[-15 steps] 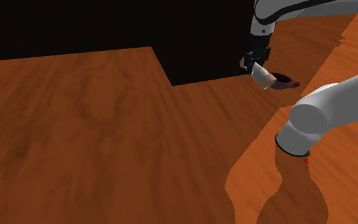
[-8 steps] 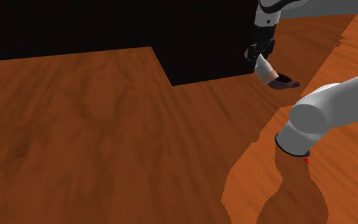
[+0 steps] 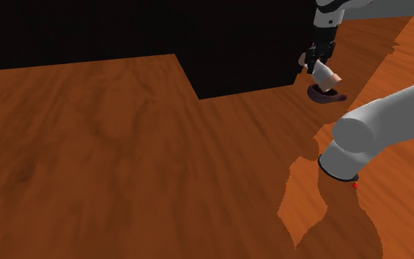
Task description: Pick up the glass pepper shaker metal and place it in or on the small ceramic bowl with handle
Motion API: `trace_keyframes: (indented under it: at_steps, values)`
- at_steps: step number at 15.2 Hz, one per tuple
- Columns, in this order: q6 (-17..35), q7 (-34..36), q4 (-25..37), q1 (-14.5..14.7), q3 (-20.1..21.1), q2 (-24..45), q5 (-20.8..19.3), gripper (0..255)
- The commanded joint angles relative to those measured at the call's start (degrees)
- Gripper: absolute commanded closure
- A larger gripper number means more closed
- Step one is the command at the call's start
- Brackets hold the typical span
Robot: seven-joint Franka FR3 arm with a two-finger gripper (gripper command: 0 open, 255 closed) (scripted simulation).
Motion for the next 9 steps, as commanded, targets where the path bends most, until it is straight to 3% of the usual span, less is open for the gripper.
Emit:
trace_keyframes:
  at_steps: [1, 9]
  values:
    - [0.29, -3.22, 1.94, -1.01, -2.5, 1.59, -1.32, 255]
    - [2.95, -15.35, 10.63, -3.41, -12.18, 10.41, -3.27, 255]
